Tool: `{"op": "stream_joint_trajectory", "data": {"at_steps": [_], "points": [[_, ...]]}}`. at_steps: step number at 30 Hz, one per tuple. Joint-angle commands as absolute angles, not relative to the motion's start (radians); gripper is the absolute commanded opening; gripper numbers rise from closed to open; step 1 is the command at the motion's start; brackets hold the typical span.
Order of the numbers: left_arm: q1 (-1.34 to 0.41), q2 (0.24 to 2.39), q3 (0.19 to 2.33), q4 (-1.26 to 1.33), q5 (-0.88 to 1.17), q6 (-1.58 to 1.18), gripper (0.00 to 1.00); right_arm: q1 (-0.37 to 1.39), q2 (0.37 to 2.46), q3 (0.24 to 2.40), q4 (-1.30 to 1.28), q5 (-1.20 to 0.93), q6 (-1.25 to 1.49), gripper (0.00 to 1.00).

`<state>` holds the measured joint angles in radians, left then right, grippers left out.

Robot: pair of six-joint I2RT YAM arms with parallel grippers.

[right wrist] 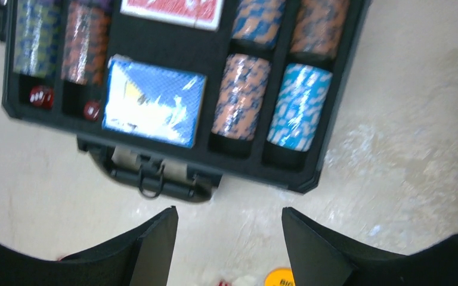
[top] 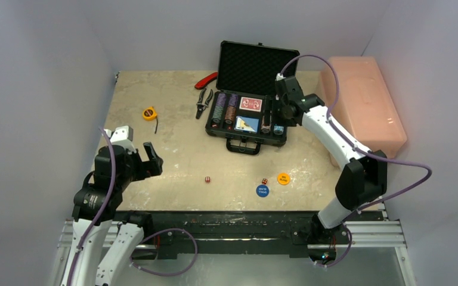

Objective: Pack up texas hold em set

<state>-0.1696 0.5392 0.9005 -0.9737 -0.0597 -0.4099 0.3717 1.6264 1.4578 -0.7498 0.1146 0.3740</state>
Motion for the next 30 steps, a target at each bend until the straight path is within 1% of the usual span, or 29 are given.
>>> {"op": "stream_joint_trajectory", "data": {"at_steps": [1, 10, 16, 25, 30], "points": [[-0.163, 0.525, 0.897, -0.953, -0.059, -0.413, 0.98, 0.453, 1.534, 1.39, -0.773, 0.135, 0.413, 0.69], [-0.163, 0.522, 0.897, -0.953, -0.054, -0.413, 0.97, 0.535, 1.43, 1.215, -0.761, 0.102, 0.478, 0.66], [-0.163, 0.522, 0.896, -0.954, -0.054, -0.413, 0.98, 0.597, 1.396, 1.119, -0.738, 0.1, 0.537, 0.64], [-0.163, 0.52, 0.896, -0.953, -0.052, -0.414, 0.98, 0.692, 1.417, 0.993, -0.669, 0.118, 0.625, 0.61], [-0.163, 0.522, 0.896, -0.953, -0.051, -0.413, 0.98, 0.711, 1.442, 0.931, -0.611, 0.118, 0.652, 0.58]]}}
